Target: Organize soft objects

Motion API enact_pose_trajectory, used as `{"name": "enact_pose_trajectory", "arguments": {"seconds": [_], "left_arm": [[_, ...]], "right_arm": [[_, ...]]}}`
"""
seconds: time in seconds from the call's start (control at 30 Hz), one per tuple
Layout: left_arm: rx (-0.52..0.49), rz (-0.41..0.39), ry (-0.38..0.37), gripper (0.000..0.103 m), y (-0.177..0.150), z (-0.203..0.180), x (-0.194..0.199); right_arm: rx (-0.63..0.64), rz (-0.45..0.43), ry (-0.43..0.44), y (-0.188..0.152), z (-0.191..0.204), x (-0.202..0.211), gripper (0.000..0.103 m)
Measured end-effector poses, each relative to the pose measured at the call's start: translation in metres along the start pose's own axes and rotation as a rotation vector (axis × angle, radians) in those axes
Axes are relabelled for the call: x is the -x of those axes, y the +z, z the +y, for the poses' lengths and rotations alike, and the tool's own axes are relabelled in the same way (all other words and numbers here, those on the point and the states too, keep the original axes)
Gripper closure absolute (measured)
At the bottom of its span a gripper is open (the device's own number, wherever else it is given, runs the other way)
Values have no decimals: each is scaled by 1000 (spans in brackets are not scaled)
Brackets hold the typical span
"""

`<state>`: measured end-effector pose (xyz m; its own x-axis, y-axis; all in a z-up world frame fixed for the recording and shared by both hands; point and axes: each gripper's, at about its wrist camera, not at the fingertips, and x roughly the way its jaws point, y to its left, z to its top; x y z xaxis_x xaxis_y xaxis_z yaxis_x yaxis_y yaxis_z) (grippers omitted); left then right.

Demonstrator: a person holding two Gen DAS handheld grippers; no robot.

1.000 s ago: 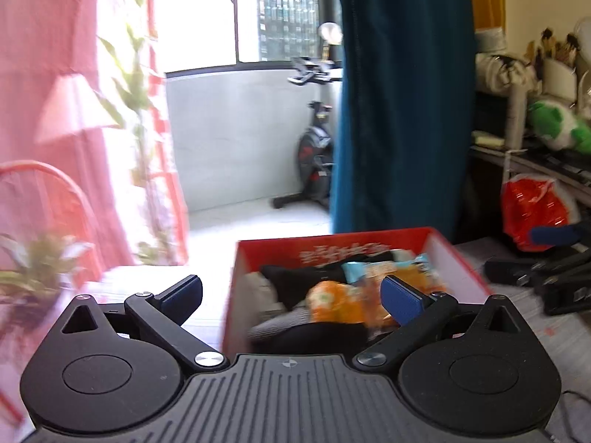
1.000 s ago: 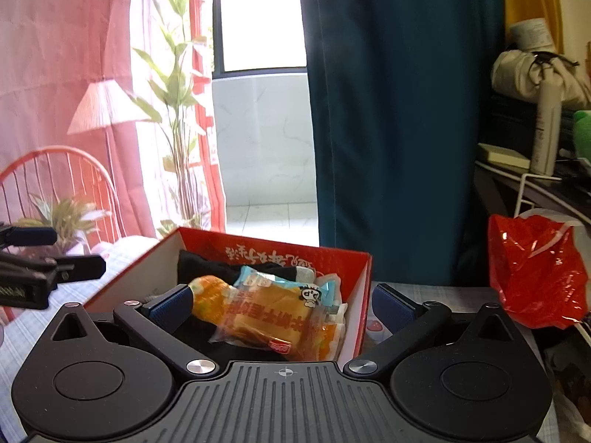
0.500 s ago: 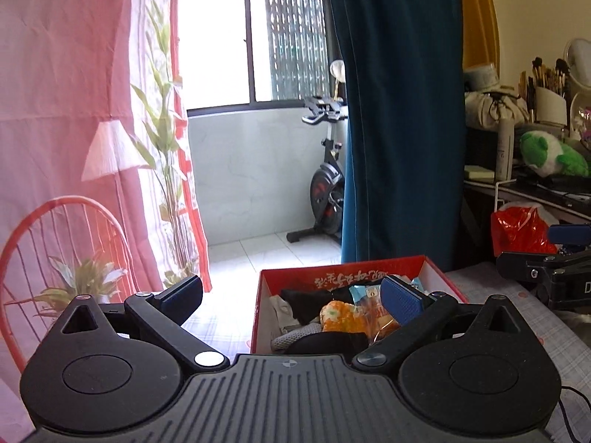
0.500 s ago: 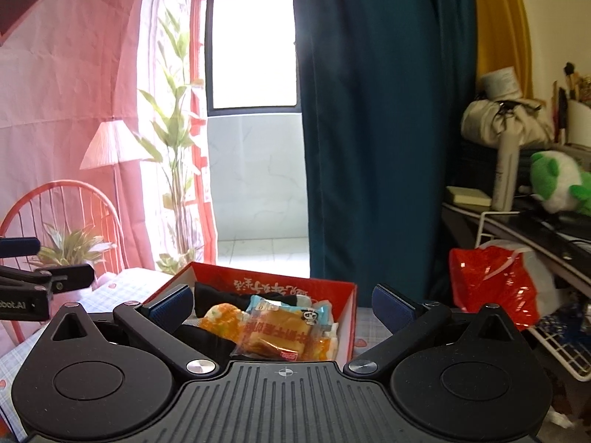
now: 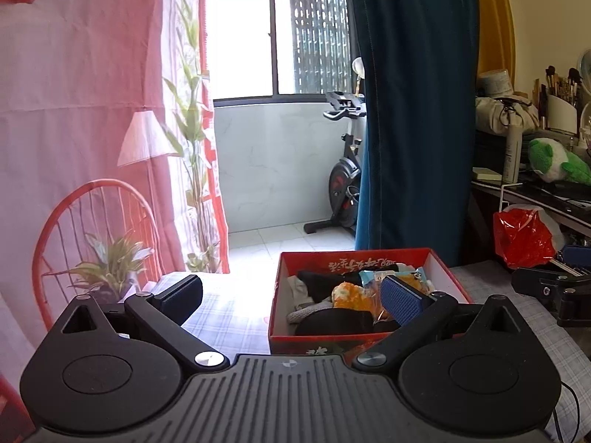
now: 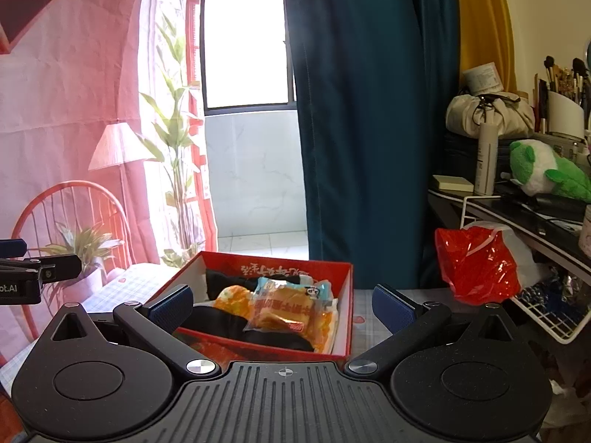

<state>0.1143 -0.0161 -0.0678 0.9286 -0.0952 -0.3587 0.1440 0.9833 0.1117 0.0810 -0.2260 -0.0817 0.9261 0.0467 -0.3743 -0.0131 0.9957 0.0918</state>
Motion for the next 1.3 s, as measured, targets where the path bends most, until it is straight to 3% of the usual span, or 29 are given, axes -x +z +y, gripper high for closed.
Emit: {"name": "enact_pose_trajectory", "arguments": {"seconds": [1.3], "left_arm": [[22,34,18,0,-10,2,3]], "right_arm": [[-77,74,-40,-12,-15,-6,0]]}}
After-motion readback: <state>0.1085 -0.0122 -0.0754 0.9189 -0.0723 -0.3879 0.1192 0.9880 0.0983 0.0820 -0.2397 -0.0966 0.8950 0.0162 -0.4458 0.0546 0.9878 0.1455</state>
